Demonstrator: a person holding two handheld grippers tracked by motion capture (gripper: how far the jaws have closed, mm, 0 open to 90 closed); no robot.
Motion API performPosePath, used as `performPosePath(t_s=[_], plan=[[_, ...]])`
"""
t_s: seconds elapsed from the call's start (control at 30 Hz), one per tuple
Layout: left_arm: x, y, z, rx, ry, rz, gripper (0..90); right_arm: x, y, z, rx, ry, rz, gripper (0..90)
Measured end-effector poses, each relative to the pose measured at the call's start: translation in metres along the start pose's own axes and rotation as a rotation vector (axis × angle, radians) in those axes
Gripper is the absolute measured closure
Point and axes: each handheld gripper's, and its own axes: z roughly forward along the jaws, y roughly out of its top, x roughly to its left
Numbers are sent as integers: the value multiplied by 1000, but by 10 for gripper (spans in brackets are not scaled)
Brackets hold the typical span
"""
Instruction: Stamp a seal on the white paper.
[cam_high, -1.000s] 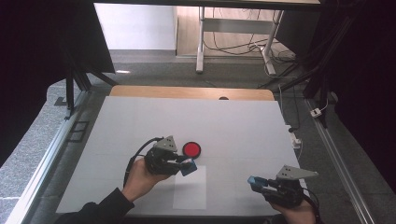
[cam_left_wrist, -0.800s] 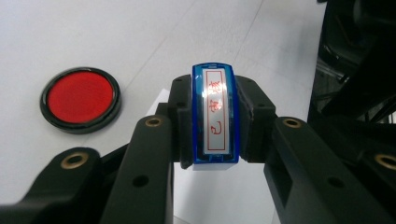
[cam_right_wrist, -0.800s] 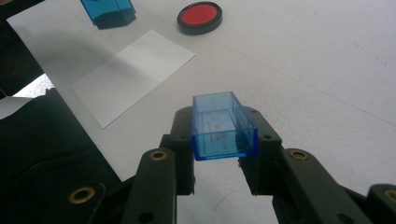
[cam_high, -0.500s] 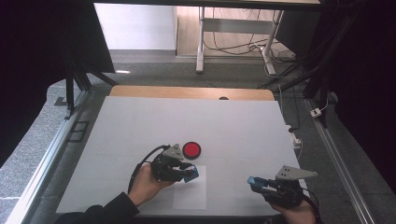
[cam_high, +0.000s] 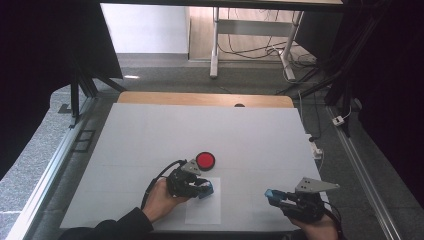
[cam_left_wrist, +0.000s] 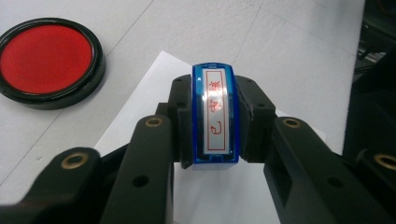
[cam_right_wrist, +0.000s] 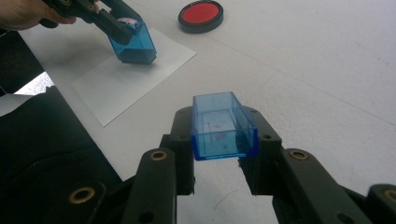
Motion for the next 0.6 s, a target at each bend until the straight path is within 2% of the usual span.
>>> performPosePath(t_s=[0.27, 0.37, 0.5, 0.6], plan=[[-1, 0, 5, 23, 10, 13, 705, 0, 0, 0, 0, 1, -1, 685], [-3, 2, 5, 40, 21, 41, 707, 0, 0, 0, 1, 2, -4, 685], [-6, 3, 6, 50, 39, 56, 707, 0, 0, 0, 2, 1, -4, 684], [-8, 1, 7, 37, 49, 65, 707, 0, 0, 1, -1, 5, -5, 685]])
